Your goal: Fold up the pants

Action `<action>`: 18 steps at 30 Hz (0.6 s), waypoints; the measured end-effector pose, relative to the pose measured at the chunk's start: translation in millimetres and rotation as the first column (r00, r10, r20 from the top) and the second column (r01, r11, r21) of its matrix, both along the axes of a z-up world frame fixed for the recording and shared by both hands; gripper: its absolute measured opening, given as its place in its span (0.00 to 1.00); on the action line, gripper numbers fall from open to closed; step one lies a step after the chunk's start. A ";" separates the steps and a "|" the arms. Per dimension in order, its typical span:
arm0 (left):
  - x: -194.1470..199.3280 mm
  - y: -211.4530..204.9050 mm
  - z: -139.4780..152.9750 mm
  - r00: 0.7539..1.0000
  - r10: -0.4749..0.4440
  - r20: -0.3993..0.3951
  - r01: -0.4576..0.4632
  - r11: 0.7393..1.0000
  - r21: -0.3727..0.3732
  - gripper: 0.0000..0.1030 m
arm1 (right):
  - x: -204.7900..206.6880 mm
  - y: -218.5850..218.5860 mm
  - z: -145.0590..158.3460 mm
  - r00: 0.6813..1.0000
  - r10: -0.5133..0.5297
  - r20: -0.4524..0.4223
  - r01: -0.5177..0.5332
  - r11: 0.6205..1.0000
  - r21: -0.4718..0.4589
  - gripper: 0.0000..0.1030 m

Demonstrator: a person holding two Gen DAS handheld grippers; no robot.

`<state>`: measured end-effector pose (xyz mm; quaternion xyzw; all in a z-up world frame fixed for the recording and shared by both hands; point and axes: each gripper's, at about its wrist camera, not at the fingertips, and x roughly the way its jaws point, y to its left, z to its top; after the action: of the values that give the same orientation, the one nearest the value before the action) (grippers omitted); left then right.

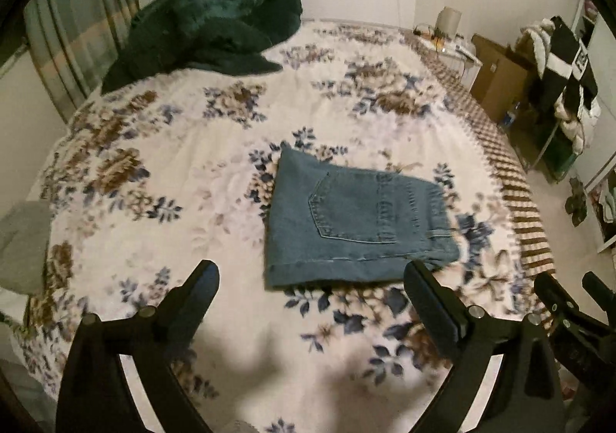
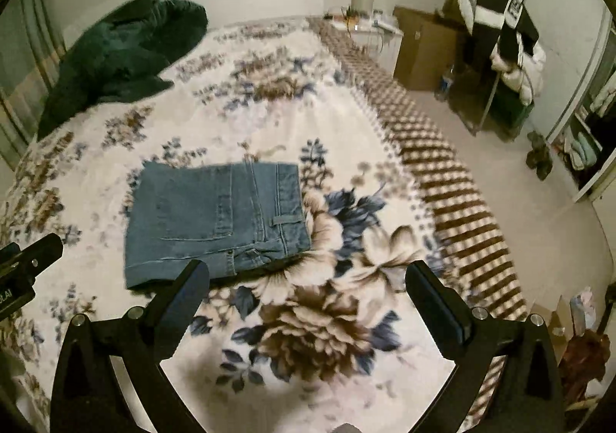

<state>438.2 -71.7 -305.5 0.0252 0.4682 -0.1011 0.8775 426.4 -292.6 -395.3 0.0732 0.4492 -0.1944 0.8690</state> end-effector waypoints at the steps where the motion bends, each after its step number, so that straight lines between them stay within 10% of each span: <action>1: -8.5 0.4 10.3 1.000 0.003 0.010 -0.003 1.000 0.000 0.95 | -12.6 1.8 18.5 1.000 0.007 0.018 -0.007 1.000 -0.005 1.00; 18: -201.4 31.4 205.0 0.973 0.080 0.217 -0.077 0.997 -0.024 0.95 | -216.0 51.2 253.1 0.956 0.151 0.253 -0.136 0.988 -0.076 1.00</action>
<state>236.9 -40.3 -100.5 0.0107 0.3692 -0.0667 0.9269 210.4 -241.5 -142.3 0.0400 0.3308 -0.1325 0.9335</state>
